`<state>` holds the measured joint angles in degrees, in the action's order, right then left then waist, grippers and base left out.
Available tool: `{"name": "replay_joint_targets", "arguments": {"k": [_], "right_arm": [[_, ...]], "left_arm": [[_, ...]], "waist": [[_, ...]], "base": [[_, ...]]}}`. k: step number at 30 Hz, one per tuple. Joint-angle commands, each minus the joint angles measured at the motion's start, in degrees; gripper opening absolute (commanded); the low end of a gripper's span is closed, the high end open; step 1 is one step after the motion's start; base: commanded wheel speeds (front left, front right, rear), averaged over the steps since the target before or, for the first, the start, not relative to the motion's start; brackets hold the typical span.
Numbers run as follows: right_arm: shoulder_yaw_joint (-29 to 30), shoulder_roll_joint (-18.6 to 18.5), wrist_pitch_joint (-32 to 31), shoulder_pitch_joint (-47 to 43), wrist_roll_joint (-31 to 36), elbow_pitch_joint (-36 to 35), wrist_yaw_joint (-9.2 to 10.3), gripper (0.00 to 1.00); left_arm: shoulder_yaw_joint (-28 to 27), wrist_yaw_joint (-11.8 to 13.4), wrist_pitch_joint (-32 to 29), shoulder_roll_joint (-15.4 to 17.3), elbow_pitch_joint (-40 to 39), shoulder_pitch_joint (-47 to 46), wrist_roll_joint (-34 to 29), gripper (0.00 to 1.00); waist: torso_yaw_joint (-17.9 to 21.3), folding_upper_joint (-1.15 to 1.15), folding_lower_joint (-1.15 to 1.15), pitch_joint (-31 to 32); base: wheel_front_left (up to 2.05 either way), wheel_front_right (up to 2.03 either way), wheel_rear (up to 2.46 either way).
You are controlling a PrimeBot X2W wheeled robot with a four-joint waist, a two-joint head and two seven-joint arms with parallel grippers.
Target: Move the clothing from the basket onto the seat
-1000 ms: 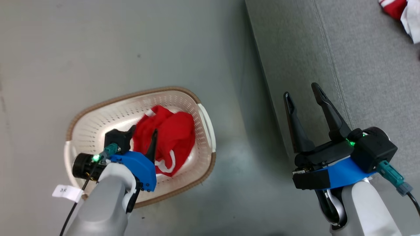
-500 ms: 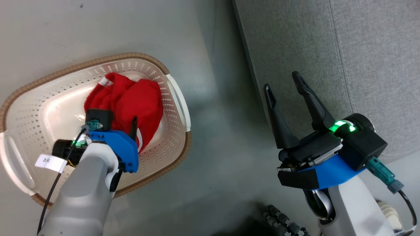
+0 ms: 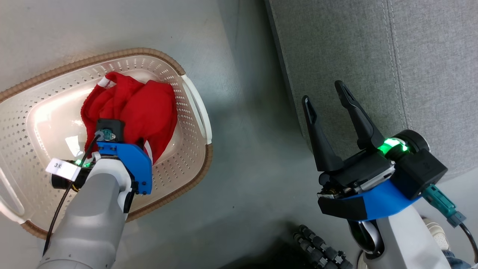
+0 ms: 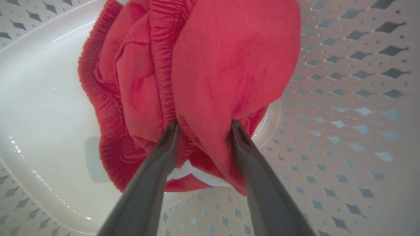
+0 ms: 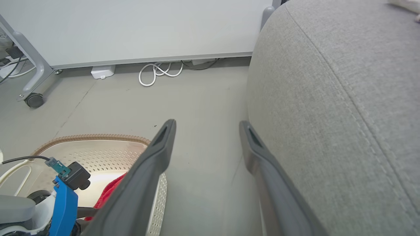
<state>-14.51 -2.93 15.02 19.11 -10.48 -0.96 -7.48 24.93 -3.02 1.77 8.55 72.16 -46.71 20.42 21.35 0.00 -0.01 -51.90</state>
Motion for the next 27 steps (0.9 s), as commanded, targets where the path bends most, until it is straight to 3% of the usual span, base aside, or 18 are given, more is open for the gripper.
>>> {"name": "replay_joint_targets", "arguments": {"k": [1, 18, 27], "right_arm": [[0.2, 0.1, 0.2, -0.7, 0.1, -0.5, -0.03, 1.0], [-1.5, 0.1, 0.2, 1.4, -0.3, -0.5, -0.03, 1.0], [-2.2, 0.0, 0.2, 2.5, 0.8, 2.4, -0.03, 1.0]], "left_arm": [[0.0, -0.2, -0.8, -0.2, 0.3, -0.9, 0.5, 0.0], [-0.1, -2.1, 0.7, -0.1, 1.1, -1.7, 2.9, 0.0], [0.3, -3.9, 5.3, -1.4, 0.7, 0.8, 4.6, 0.0]], "waist": [[0.0, 0.0, 0.01, 0.1], [0.1, 0.0, 0.01, 1.5], [-2.6, 0.0, 0.01, 9.7]], "base": [[0.0, 0.0, 0.0], [0.0, 0.0, 0.0], [0.0, 0.0, 0.0]]}}
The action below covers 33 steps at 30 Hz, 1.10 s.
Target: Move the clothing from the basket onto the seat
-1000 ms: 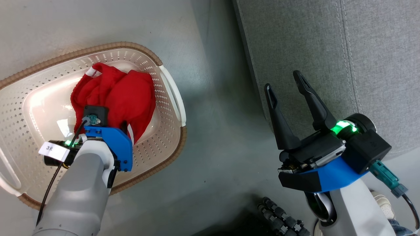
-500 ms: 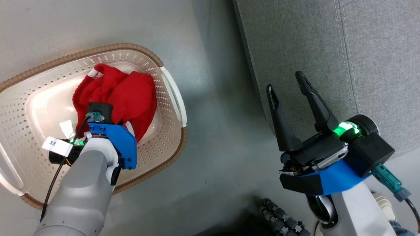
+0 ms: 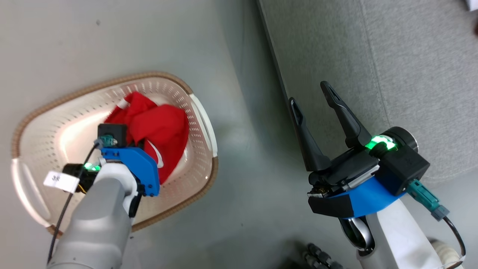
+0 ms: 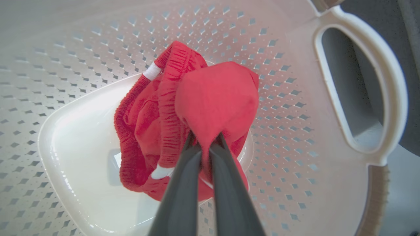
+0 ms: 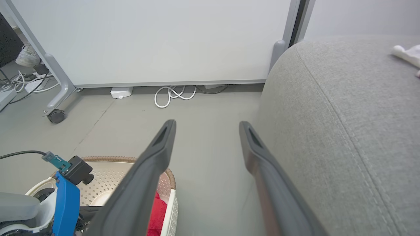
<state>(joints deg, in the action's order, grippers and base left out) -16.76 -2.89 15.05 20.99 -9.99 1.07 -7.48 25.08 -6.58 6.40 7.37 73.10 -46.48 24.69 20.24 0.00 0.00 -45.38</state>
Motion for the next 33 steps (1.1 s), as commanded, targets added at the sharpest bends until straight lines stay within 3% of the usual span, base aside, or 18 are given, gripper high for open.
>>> {"name": "replay_joint_targets", "arguments": {"k": [1, 19, 33], "right_arm": [[0.2, 0.0, 0.2, 0.5, 0.5, 0.7, -0.03, 1.0], [1.6, 0.0, -3.0, -7.1, 2.4, 8.1, -0.03, 1.0], [1.1, 0.0, -5.2, -11.5, 1.6, 10.2, -0.03, 1.0]], "left_arm": [[0.3, -0.5, 1.3, -0.5, -0.3, 0.9, 0.5, 0.0], [11.7, -1.0, 6.6, -3.3, -9.2, 9.4, 4.6, 0.0], [19.7, -1.0, 7.3, -3.1, -17.0, 6.9, 9.5, 0.0]], "waist": [[-1.9, 0.0, 0.0, 4.4], [-10.3, 0.0, 0.0, 28.5], [-16.6, 0.0, 0.0, 39.2]], "base": [[0.0, 0.0, 0.0], [0.0, 0.0, 0.0], [0.0, 0.0, 0.0]]}}
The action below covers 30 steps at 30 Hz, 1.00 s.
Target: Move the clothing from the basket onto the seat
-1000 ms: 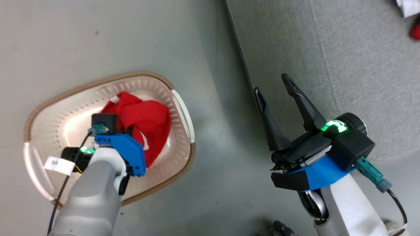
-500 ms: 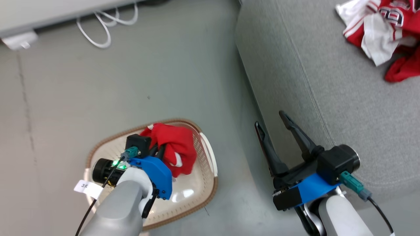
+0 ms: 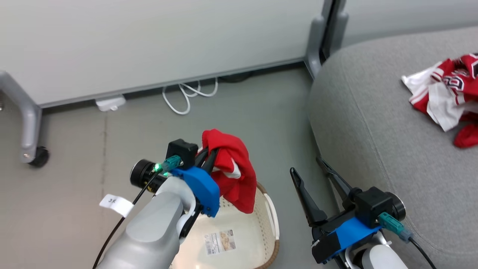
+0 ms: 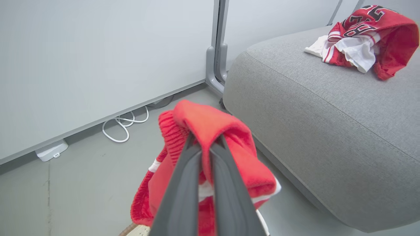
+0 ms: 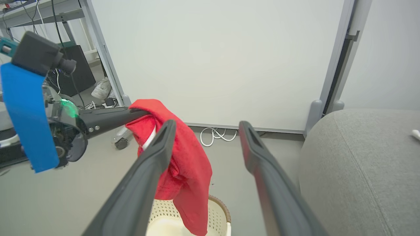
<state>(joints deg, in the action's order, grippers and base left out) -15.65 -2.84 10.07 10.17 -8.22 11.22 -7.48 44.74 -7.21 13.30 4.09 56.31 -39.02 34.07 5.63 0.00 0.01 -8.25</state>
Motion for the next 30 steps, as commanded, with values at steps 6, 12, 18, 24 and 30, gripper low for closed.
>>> {"name": "replay_joint_targets", "arguments": {"k": [6, 12, 18, 24, 30], "right_arm": [[0.4, -0.1, -0.9, -2.2, -0.1, 0.2, -0.03, 1.0], [0.4, -0.1, -1.8, -3.4, 0.0, 0.6, -0.03, 1.0], [-0.3, -0.1, -2.3, -3.8, -0.7, 0.9, -0.03, 1.0], [-1.9, -0.1, -3.4, -3.3, -1.4, 1.3, -0.03, 1.0], [-4.0, -0.1, -6.1, 0.0, -3.4, 3.2, -0.03, 1.0]], "left_arm": [[2.1, -0.4, -0.7, -0.3, -2.6, -3.6, 2.1, 0.0], [3.7, -0.4, -1.8, -0.6, -4.6, -6.3, 3.9, 0.0], [4.6, -0.4, -2.4, -0.9, -5.7, -8.0, 5.1, 0.0], [5.1, -0.3, -2.6, -1.1, -6.1, -8.4, 5.9, 0.0], [5.7, 0.2, -2.3, -1.1, -6.8, -8.4, 6.6, 0.0]], "waist": [[-3.8, 0.0, -0.01, 4.5], [-4.6, 0.0, -0.01, 6.2], [-4.9, 0.0, -0.01, 7.2], [-5.1, 0.0, -0.01, 7.2], [-5.0, 0.0, -0.01, 6.8]], "base": [[0.0, 0.0, 0.0], [0.0, 0.0, 0.0], [0.0, 0.0, 0.0], [0.0, 0.0, 0.0], [0.0, 0.0, 0.0]]}}
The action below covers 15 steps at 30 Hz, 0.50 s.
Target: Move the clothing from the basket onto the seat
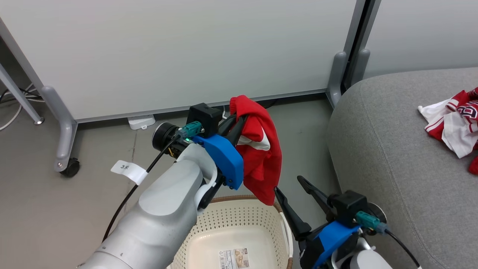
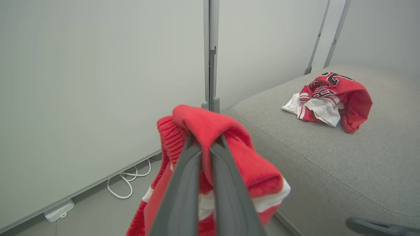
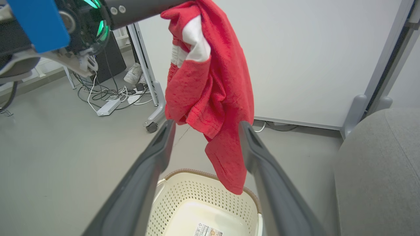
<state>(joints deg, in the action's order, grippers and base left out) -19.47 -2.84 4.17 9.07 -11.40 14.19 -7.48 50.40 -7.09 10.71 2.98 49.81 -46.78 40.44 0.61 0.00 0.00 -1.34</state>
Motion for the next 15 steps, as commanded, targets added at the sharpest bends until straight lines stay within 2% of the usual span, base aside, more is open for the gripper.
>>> {"name": "replay_joint_targets", "arguments": {"k": [1, 15], "right_arm": [[-0.4, -0.1, -0.6, 2.0, -0.9, 0.9, -0.03, 1.0], [-6.6, -0.1, 0.5, 16.5, -11.1, 16.3, -0.03, 1.0]], "left_arm": [[0.2, 0.2, 0.3, 0.0, -0.5, -0.7, 0.4, 0.0], [4.4, 1.2, -0.2, -0.1, -4.8, 0.9, 2.5, 0.0]], "waist": [[0.1, 0.0, 0.0, -0.2], [-0.4, 0.0, 0.0, 0.0]], "base": [[0.0, 0.0, 0.0], [0.0, 0.0, 0.0]]}}
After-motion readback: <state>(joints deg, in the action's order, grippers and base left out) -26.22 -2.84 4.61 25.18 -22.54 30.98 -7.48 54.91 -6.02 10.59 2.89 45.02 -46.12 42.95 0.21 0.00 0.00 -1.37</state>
